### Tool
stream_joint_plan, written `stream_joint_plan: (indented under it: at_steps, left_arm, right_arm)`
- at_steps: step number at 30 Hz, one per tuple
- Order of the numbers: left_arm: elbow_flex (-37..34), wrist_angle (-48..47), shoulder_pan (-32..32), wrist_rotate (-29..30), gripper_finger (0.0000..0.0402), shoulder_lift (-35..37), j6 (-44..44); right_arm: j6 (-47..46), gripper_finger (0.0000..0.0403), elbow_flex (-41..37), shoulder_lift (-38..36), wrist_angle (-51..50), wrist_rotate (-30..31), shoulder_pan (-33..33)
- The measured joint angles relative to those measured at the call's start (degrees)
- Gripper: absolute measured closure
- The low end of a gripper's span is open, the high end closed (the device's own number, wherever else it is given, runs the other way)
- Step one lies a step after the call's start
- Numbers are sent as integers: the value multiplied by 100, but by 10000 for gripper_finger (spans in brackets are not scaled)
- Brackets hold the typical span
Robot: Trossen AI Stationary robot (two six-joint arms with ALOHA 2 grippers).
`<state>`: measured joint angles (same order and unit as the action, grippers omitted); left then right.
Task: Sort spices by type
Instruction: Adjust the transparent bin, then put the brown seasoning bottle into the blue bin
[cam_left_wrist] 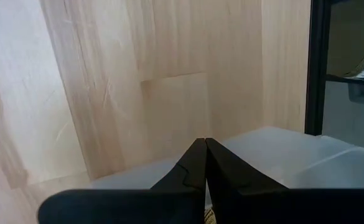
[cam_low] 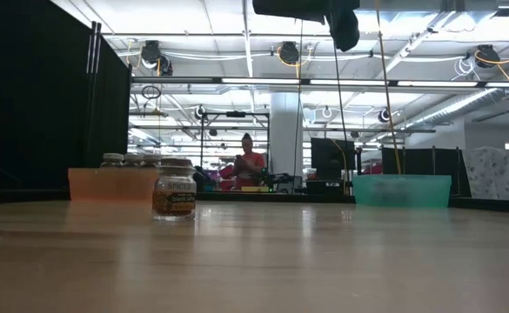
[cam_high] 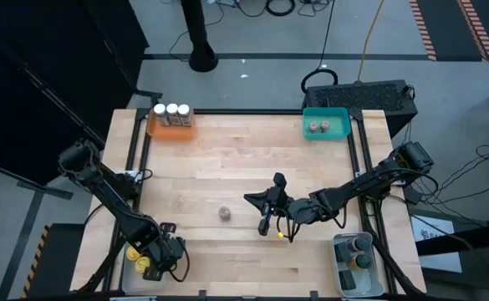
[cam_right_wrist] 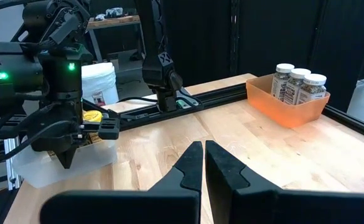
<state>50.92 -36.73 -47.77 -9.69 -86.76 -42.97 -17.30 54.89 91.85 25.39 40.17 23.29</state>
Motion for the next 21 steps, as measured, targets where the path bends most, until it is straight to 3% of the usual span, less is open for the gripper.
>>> stream_joint_plan:
  at_steps: [6, 14, 17, 21]
  left_arm:
    - [160, 59, 13, 151, 391, 170, 212]
    - [643, 359, 72, 2421, 391, 696, 2360]
    - [633, 513, 197, 2276, 393, 832, 3505]
    - [453, 1305, 470, 1483, 396, 981, 4862]
  right_arm:
    - [2, 403, 0, 2, -2, 42, 0]
    - [-163, 403, -2, 2, -221, 440, -33]
    - [-183, 403, 147, 4, -558, 432, -115]
    - [-461, 403, 931, 7, -2229, 264, -373]
